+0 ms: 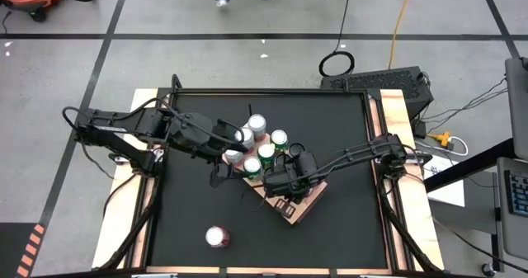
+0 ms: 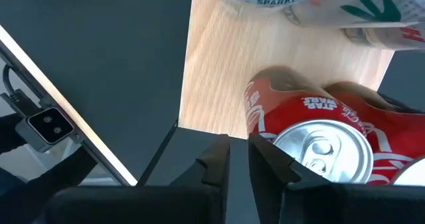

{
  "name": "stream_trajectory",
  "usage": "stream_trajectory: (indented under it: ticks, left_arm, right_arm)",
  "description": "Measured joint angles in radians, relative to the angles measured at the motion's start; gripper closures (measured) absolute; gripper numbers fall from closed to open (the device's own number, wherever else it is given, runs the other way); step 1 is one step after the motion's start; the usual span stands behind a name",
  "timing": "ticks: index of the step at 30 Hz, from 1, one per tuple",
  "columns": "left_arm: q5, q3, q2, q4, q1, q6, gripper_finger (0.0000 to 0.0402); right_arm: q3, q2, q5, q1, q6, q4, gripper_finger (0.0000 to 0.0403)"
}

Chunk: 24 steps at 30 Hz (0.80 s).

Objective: Place canned beverage on shelf
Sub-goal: Put the red soda can aligned with the other red soda cans

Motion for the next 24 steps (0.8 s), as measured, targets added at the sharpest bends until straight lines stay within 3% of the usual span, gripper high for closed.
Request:
stream_trajectory:
  ticks: [24]
  left_arm:
    - [0.000, 0.000, 0.000, 0.000, 0.000, 0.002, 0.0006]
  right_arm:
    - [-0.001, 0.001, 0.001, -0.001, 0.038, -0.021, 0.0370]
